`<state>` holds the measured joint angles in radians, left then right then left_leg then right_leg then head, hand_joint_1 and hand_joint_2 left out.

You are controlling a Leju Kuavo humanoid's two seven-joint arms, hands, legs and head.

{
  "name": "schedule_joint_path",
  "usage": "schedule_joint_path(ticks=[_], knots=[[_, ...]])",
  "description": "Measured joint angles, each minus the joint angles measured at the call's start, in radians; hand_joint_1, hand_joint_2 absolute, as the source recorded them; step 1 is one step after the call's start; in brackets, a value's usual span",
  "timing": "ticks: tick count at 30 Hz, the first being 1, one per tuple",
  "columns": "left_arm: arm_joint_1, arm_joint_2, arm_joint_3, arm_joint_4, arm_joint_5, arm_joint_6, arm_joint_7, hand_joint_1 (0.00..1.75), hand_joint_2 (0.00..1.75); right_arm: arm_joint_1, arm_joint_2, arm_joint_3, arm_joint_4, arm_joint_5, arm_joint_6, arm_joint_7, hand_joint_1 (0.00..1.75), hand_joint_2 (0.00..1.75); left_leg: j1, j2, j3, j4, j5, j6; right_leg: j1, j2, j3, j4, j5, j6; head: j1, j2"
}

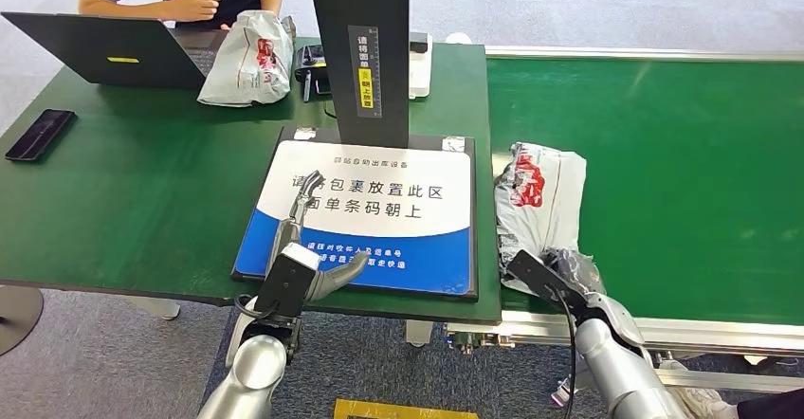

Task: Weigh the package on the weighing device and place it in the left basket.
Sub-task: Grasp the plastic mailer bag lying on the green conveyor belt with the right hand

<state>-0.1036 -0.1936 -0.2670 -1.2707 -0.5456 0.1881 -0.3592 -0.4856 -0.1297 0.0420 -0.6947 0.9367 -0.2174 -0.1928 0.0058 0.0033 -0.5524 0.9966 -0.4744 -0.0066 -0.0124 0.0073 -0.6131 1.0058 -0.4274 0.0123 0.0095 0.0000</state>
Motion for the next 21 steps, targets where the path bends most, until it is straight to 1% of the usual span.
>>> schedule_joint_path(ticks=[3, 8, 13, 16, 21], knots=[[0.0, 0.0, 0.0, -0.001, 0.0, 0.0, 0.0, 0.0, 1.75, 0.006, 0.002, 0.0, -0.004, 0.001, 0.0, -0.006, 1.75, 1.75, 0.0, 0.0, 0.0, 0.0, 0.0, 0.0, 0.0, 0.0, 0.0, 0.0, 0.0, 0.0, 0.0, 0.0], [0.001, 0.0, 0.0, -0.003, -0.002, -0.001, 0.001, 0.0, 1.75, 0.033, 0.003, 0.001, -0.041, -0.008, 0.006, -0.029, 1.75, 1.75, 0.0, 0.0, 0.0, 0.0, 0.0, 0.0, 0.0, 0.0, 0.0, 0.0, 0.0, 0.0, 0.0, 0.0], [0.001, 0.0, 0.0, -0.003, -0.003, 0.001, 0.003, 0.0, 1.75, 0.071, 0.005, 0.016, -0.112, -0.041, 0.024, -0.055, 1.75, 1.75, 0.0, 0.0, 0.0, 0.0, 0.0, 0.0, 0.0, 0.0, 0.0, 0.0, 0.0, 0.0, 0.0, 0.0], [0.0, 0.0, 0.0, -0.003, -0.003, 0.004, 0.003, 0.0, 1.75, 0.103, 0.007, 0.033, -0.187, -0.082, 0.033, -0.084, 1.75, 1.75, 0.0, 0.0, 0.0, 0.0, 0.0, 0.0, 0.0, 0.0, 0.0, 0.0, 0.0, 0.0, 0.0, 0.0], [-0.002, 0.0, 0.0, -0.003, -0.002, 0.006, 0.001, 0.0, 1.75, 0.172, 0.007, 0.062, -0.373, -0.148, 0.044, -0.097, 1.75, 1.75, 0.0, 0.0, -0.001, 0.0, 0.0, 0.0, 0.0, 0.0, -0.001, 0.0, 0.0, 0.0, 0.0, 0.0]])
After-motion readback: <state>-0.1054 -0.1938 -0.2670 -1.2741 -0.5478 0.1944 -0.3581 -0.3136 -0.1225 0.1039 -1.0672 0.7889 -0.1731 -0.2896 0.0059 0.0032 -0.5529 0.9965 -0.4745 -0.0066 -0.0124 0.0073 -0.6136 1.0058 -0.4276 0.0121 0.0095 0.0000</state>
